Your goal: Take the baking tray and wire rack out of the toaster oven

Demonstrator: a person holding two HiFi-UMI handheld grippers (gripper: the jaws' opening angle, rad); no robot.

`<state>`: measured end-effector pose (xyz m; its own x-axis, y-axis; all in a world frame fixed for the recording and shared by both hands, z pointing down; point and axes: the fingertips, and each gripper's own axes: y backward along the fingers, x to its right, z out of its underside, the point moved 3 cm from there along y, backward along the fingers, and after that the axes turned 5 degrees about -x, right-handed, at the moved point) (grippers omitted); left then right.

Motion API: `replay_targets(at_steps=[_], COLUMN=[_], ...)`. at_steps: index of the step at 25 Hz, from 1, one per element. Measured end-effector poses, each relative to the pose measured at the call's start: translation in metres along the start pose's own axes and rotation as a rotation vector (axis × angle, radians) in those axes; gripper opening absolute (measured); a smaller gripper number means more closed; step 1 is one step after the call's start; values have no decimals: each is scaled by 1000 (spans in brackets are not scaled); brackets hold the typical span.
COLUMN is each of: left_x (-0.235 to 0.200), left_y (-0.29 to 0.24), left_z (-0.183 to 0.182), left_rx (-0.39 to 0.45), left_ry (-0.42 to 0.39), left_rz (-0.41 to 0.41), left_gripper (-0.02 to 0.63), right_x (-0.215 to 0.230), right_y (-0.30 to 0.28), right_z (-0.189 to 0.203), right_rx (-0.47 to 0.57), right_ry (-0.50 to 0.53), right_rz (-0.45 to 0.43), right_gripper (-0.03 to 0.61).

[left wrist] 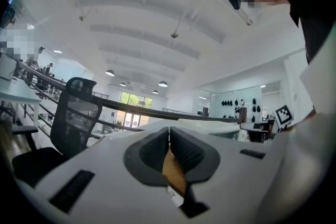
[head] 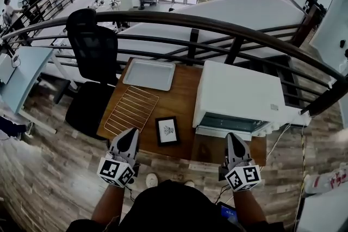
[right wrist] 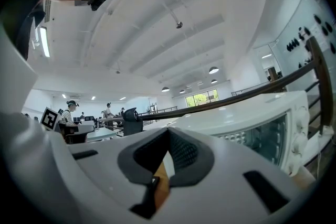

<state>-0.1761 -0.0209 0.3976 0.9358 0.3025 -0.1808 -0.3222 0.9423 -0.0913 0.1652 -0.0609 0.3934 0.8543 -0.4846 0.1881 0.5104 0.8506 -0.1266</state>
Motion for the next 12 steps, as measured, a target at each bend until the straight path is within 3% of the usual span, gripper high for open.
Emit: replay_targets(at_steps=[12], left_x=[14], left_y=[3], left_z=[-6], left_rx=[29], left_ry=[-8], left_rz=[24], left_gripper=[14], right_x=[-10], right_y=[3], right_z=[-8], right_rx=[24], right_ry=[13], right_rz=[-10], right_gripper=[-5])
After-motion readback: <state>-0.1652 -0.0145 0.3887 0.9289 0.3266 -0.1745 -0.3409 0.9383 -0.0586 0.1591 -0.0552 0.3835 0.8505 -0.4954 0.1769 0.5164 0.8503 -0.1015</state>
